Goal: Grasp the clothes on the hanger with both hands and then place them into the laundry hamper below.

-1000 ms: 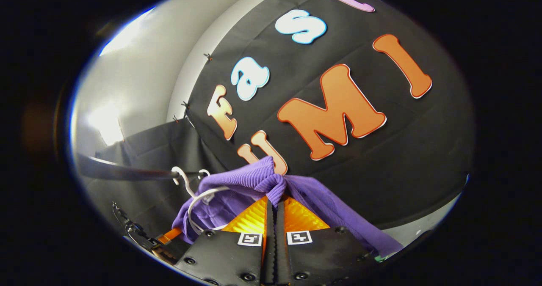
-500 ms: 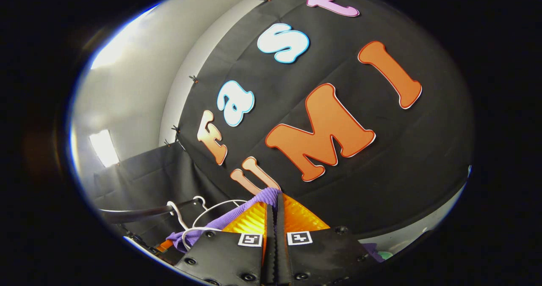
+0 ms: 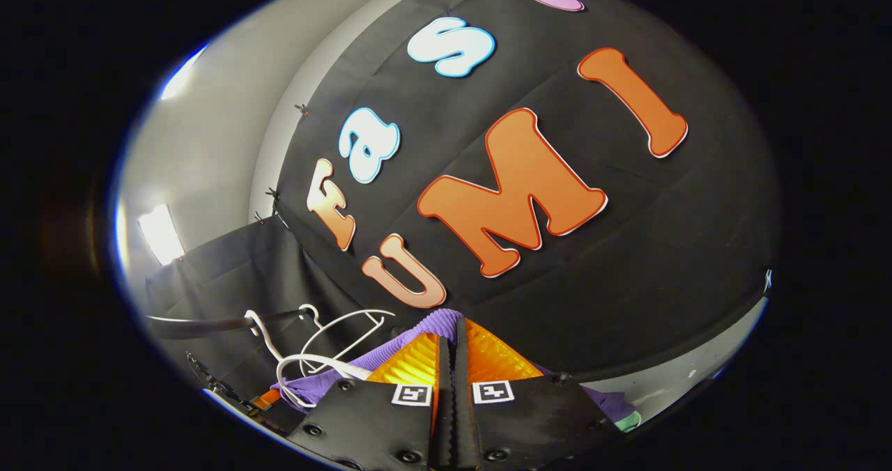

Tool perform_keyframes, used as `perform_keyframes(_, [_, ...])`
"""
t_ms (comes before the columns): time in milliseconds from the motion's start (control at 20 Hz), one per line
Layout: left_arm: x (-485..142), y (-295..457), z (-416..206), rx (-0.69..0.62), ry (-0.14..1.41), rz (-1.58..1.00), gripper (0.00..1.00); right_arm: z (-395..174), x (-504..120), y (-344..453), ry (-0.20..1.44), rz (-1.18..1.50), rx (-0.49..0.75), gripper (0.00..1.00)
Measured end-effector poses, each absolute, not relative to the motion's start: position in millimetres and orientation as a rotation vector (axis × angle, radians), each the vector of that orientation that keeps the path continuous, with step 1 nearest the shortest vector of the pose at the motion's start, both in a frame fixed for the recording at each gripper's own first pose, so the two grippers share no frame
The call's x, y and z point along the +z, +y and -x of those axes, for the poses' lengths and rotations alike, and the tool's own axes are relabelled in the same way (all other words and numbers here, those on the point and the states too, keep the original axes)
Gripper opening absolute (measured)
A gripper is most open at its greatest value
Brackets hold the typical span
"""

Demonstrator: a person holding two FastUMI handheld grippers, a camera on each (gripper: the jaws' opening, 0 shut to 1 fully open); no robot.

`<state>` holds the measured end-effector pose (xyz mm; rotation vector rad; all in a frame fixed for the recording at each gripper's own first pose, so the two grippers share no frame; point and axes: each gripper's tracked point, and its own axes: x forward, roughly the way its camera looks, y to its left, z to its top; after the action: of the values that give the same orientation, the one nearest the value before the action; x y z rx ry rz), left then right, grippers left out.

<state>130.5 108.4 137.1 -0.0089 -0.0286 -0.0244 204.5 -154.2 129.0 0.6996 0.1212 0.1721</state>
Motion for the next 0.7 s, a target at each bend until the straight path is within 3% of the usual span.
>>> perform_keyframes(700, [61, 126, -127, 0.018, 0.119, 0.021, 0.0, -190, 36, -145, 0.291, -0.661, 0.109, 0.08])
